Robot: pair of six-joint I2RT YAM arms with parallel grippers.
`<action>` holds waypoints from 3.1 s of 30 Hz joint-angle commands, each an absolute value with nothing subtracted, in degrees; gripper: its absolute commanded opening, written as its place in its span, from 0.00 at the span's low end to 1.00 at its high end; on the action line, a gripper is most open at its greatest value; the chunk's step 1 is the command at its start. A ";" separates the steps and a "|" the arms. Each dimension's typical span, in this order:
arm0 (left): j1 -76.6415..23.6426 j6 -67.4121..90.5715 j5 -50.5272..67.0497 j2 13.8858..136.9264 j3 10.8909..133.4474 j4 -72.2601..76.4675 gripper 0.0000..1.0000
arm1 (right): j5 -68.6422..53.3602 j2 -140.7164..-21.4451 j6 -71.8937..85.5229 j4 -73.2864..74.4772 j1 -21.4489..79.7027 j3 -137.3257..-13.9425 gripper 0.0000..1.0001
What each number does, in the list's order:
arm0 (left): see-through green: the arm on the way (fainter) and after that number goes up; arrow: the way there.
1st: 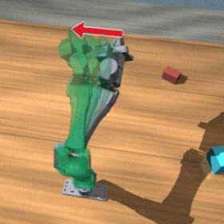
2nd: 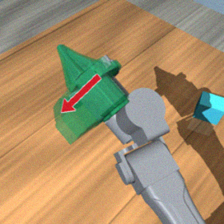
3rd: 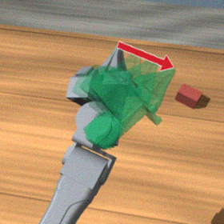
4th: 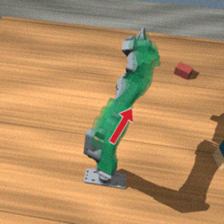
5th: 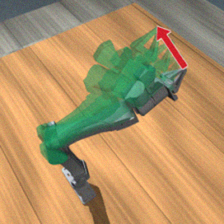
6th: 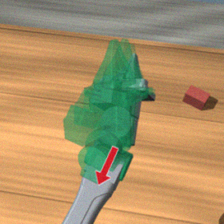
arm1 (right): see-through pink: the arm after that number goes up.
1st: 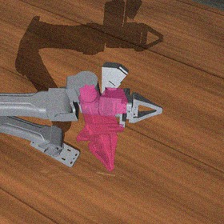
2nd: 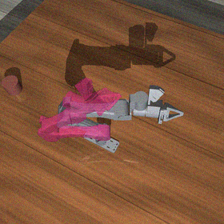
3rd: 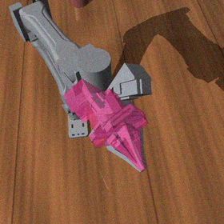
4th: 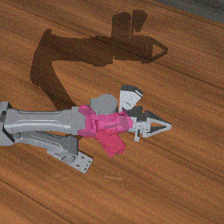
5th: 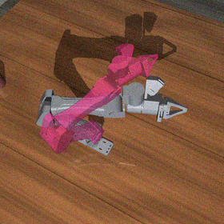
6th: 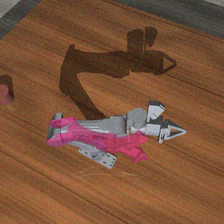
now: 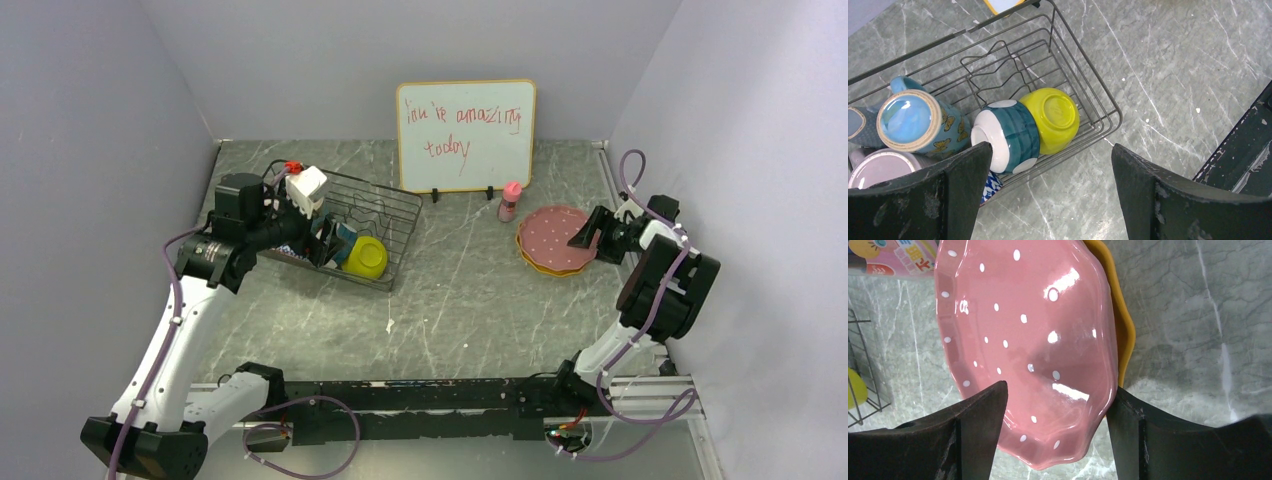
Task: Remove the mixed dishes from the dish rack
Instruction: Place the plate at the center of the board, then pick up the bowl from the dish rack.
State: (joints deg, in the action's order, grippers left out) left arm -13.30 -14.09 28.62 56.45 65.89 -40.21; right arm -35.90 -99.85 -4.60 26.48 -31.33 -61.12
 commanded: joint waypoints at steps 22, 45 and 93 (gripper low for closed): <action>-12.96 -17.21 18.72 63.32 71.45 -42.91 0.94 | -26.81 -91.71 -8.71 25.12 -31.99 -63.21 0.78; -13.31 -20.52 15.23 63.85 56.71 -27.85 0.94 | -40.66 -68.92 -13.19 33.78 -24.84 -58.19 0.84; -21.18 -23.08 0.53 74.70 51.14 -20.76 0.91 | -38.59 -64.77 -16.35 30.71 -20.09 -51.01 0.85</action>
State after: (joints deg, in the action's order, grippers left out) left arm -20.75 -23.99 2.04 73.89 49.95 -21.34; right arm -38.85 -65.19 -15.05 32.86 -19.94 -50.92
